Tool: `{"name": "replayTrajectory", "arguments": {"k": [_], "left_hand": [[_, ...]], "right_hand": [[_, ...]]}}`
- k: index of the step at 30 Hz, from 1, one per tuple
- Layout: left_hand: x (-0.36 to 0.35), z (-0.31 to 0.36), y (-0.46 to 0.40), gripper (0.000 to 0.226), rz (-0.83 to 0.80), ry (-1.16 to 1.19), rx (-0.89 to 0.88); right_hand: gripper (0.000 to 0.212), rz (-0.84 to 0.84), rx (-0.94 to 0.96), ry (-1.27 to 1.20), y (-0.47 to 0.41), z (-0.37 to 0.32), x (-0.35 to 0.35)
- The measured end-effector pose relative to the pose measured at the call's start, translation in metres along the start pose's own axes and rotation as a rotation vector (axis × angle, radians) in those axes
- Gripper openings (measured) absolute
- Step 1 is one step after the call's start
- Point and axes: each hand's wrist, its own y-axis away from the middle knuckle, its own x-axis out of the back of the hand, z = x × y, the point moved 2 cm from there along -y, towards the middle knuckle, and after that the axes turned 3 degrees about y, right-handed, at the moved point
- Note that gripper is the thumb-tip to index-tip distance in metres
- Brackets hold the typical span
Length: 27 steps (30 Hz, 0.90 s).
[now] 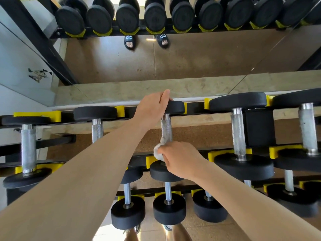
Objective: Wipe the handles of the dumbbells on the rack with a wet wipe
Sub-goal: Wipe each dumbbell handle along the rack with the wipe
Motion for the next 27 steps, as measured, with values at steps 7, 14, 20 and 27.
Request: {"name": "replayTrajectory", "arguments": {"k": [7,14,20,27], "left_hand": [[-0.001,-0.001,0.000,0.053,0.006,-0.011,-0.004],[0.000,0.001,0.001,0.052,0.013,0.003,-0.009],[-0.001,0.000,0.001,0.053,0.019,-0.012,-0.014],[0.000,0.000,0.001,0.054,0.010,-0.001,-0.006]], "right_hand": [[0.027,0.063,-0.221,-0.413,0.031,0.035,0.002],[0.032,-0.322,-0.485,-0.427,0.006,0.029,-0.025],[0.031,-0.274,-0.299,-0.513,0.012,0.009,0.000],[0.036,-0.201,-0.133,-0.149,-0.002,-0.013,-0.007]]}}
